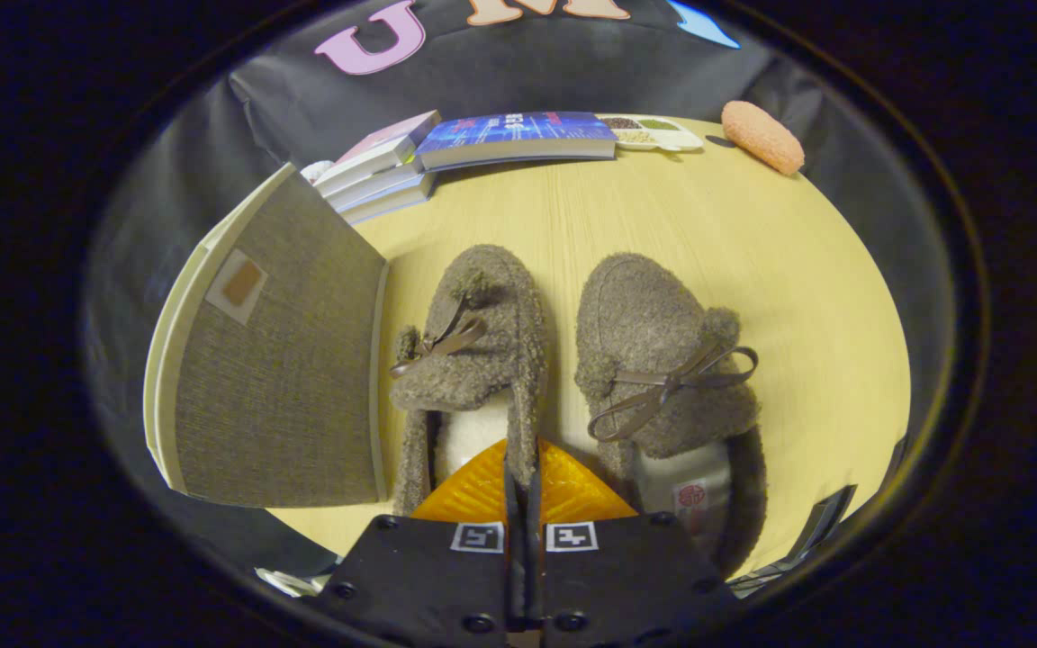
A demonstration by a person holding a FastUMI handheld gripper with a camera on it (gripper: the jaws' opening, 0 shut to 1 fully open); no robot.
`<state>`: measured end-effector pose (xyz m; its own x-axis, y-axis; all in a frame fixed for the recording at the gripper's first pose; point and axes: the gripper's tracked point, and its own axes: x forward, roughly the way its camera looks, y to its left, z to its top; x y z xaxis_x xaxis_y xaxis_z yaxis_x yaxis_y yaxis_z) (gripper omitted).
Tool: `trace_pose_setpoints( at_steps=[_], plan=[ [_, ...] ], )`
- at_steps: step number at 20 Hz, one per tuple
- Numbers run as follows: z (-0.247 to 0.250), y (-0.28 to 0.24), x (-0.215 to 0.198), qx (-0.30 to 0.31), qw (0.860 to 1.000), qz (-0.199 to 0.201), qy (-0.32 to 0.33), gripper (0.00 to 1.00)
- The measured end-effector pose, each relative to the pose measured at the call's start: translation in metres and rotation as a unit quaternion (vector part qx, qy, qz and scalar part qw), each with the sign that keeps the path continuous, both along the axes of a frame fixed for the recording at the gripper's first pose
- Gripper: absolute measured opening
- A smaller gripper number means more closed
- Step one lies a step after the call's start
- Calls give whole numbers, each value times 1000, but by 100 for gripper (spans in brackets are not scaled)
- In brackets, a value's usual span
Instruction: Open the storage box then place both shoes into the box .Put the left shoe in first, then the right shoe, with the right side of both shoes facing outward in a uniform manner.
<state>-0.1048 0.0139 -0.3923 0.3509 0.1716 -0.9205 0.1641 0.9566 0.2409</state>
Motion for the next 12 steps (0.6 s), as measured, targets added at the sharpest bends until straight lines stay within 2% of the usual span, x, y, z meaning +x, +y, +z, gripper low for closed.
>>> trace_pose_setpoints(
  at_steps=[4, 12],
  plan=[
    [24, 13, 7, 48, 998, -22, -16, 3],
    [91, 15, 40, 80, 992, -58, -73, 3]
  ],
)
